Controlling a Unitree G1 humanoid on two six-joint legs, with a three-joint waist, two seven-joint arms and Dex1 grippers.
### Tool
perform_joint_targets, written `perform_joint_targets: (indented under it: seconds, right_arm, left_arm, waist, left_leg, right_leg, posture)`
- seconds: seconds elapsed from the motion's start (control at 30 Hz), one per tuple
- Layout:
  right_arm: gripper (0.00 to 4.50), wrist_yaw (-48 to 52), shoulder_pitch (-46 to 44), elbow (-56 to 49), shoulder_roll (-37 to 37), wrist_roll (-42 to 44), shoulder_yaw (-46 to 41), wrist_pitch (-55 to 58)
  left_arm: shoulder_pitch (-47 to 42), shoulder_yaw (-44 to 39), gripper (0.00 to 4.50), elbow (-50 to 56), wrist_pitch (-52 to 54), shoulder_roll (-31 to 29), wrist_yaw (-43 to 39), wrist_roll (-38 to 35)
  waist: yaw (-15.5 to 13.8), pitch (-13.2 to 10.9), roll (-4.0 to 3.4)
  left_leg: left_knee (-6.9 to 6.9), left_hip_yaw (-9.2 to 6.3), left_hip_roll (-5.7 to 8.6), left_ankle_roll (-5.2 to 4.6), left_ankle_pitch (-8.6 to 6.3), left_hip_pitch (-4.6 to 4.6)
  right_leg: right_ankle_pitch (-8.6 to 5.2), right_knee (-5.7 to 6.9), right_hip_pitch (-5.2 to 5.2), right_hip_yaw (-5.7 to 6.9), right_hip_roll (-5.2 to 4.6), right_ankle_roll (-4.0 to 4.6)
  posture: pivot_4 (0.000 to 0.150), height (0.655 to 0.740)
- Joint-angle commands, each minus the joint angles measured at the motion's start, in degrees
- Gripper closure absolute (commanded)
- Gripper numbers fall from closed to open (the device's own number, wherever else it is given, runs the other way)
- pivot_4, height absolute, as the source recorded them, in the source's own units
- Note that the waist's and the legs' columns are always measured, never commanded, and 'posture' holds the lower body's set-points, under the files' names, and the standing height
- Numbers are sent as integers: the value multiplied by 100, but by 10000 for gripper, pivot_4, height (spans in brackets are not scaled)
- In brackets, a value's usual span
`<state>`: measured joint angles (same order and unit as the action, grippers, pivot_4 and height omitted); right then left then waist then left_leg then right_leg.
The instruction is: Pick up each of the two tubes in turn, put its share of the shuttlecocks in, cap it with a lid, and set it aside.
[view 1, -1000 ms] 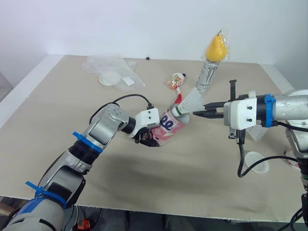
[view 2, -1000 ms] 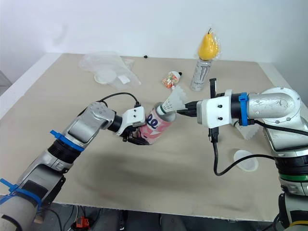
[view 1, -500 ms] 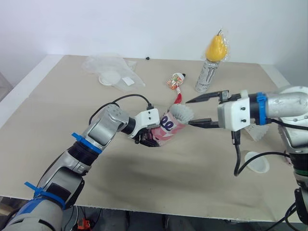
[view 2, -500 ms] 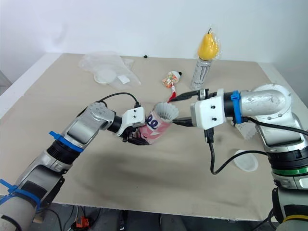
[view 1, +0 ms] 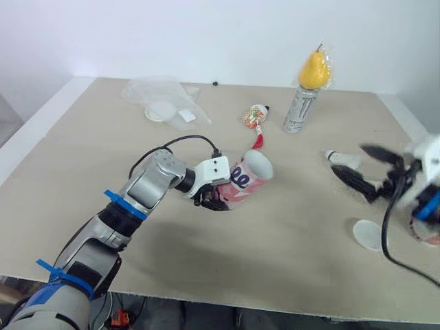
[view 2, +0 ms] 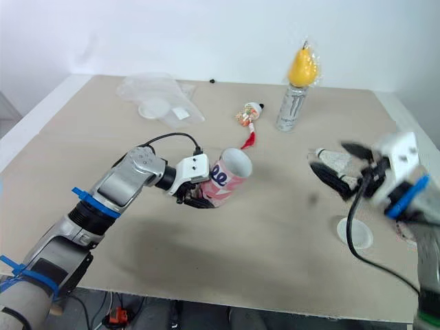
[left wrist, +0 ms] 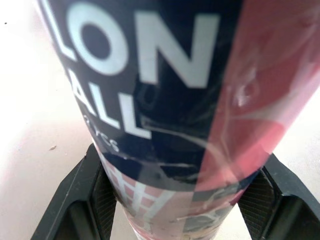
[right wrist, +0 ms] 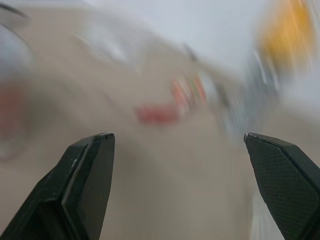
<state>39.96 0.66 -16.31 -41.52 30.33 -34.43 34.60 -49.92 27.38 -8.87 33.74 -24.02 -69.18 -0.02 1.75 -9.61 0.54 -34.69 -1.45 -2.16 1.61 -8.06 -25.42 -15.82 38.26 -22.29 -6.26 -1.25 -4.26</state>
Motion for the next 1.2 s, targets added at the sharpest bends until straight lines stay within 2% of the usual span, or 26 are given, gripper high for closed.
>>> perform_joint_targets:
  seconds: [0.03, 0.2, 0.63, 1.2]
  right_arm:
    - [834, -544, 113, -495, 28, 146, -574, 227]
    - [834, -684, 362, 37, 130, -40, -610, 58]
    - [834, -399, -464, 1600, 64, -235, 163, -399]
    - [834, -240, -1485, 2914, 60, -613, 816, -913]
  left_arm:
    - [-10, 124, 16849, 63, -22, 40, -42, 21]
    - [0, 125, 16849, 135, 38, 75, -32, -16]
    - [143, 115, 16849, 617, 401, 66, 84, -110]
    - [270, 135, 16849, 822, 546, -107, 248, -147]
  waist:
    - [45, 4, -19]
    - [80, -3, -2]
    - [87, -3, -4]
    - [90, -3, -4]
  left_leg:
    - [0, 10, 2, -1, 1, 3]
    - [-1, 12, 7, -22, 19, 11]
    - [3, 15, 16, -24, 20, 8]
    - [3, 12, 18, -24, 20, 8]
  right_leg:
    - [2, 0, -1, -10, -3, -10]
    - [4, -2, 7, -12, -8, 4]
    - [12, -4, 7, -19, -11, -22]
    - [14, -4, 7, -18, -11, -25]
  posture:
    - [1500, 7400]
    - [1500, 7400]
    - [1500, 7400]
    - [1500, 7400]
